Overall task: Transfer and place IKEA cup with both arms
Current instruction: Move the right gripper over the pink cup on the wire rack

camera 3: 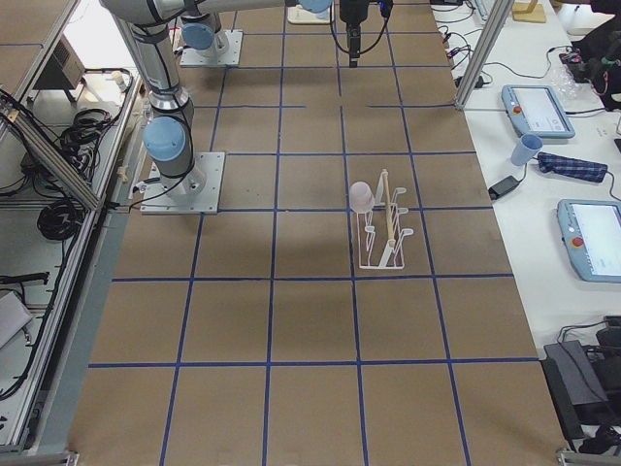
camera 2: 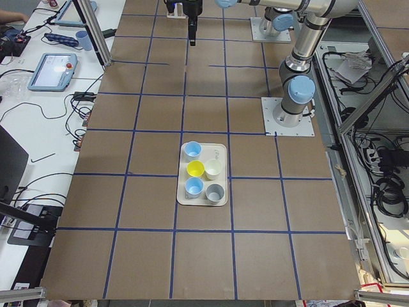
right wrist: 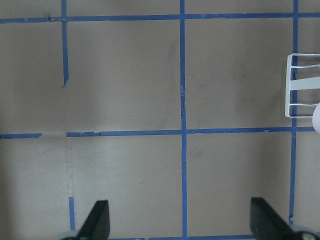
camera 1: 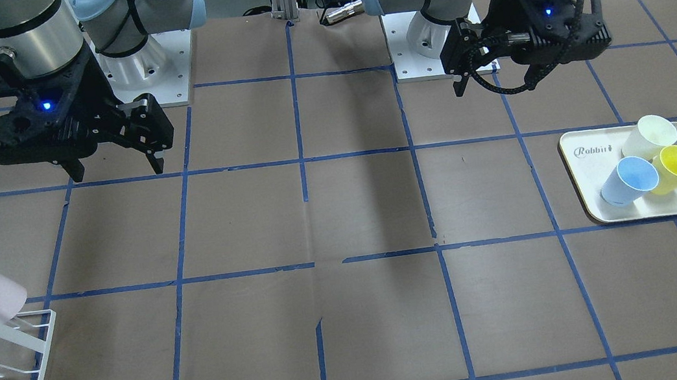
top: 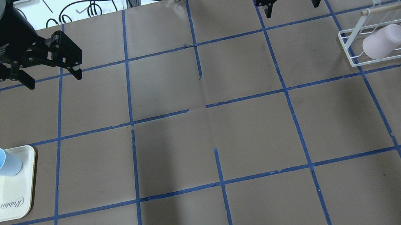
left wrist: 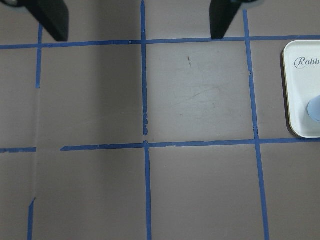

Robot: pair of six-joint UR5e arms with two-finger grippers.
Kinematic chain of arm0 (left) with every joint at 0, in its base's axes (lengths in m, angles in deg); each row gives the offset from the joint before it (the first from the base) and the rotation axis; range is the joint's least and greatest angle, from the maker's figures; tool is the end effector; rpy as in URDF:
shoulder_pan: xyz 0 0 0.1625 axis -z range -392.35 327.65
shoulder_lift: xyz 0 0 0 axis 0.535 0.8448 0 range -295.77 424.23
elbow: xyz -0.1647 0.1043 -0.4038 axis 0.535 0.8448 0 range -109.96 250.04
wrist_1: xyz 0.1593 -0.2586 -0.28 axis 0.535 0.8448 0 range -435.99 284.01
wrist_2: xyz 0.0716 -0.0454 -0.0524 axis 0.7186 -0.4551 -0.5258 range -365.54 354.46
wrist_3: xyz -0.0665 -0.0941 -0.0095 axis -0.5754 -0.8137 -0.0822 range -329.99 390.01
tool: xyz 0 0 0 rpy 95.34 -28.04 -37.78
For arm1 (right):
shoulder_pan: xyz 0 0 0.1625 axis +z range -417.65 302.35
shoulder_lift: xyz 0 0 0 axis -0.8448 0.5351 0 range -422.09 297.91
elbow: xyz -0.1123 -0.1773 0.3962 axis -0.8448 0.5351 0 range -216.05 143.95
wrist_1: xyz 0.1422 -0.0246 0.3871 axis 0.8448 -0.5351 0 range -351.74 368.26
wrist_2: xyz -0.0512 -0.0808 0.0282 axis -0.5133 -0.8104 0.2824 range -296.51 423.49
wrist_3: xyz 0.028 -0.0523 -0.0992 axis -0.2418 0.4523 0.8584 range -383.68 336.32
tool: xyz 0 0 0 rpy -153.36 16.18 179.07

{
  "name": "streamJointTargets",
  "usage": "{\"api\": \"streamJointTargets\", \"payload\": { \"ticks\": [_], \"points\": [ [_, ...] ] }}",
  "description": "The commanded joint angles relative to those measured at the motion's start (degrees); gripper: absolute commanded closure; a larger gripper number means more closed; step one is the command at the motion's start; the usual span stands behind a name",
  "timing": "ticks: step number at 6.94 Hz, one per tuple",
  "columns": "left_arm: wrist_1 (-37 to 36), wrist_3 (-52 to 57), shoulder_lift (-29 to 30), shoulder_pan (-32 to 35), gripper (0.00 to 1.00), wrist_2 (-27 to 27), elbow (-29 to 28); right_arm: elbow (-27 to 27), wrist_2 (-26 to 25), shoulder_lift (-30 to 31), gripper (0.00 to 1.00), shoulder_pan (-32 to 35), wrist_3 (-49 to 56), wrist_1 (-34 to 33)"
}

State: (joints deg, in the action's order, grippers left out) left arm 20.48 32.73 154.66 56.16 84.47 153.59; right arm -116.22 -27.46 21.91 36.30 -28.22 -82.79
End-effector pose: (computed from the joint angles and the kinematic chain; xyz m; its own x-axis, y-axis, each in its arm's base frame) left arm -0.1204 -0.4943 0.5355 -0.9998 0.0213 0.0002 0.0213 0.9997 0.0079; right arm 0.1687 -0.5359 0.5278 -0.9999 0.0115 0.0098 0.0106 0.9962 -0.0862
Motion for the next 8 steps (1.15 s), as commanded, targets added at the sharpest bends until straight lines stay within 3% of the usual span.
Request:
{"api": "streamJointTargets", "payload": {
  "ticks": [1, 5, 8],
  "points": [
    [0.03, 0.0, 0.0, 0.0, 0.0, -0.01, -0.05, 0.19, -0.02, -0.07, 0.0, -0.34, 0.23, 0.09],
    [0.12, -0.09, -0.08, 0.0, 0.0, -0.1, -0.14, 0.45, 0.07, -0.07, 0.0, -1.65, 0.41, 0.0],
    [0.73, -0.09, -0.08, 0.0, 0.0, -0.19, -0.05, 0.98, 0.16, -0.33, 0.0, -11.56, 8.38, 0.0]
  ]
}}
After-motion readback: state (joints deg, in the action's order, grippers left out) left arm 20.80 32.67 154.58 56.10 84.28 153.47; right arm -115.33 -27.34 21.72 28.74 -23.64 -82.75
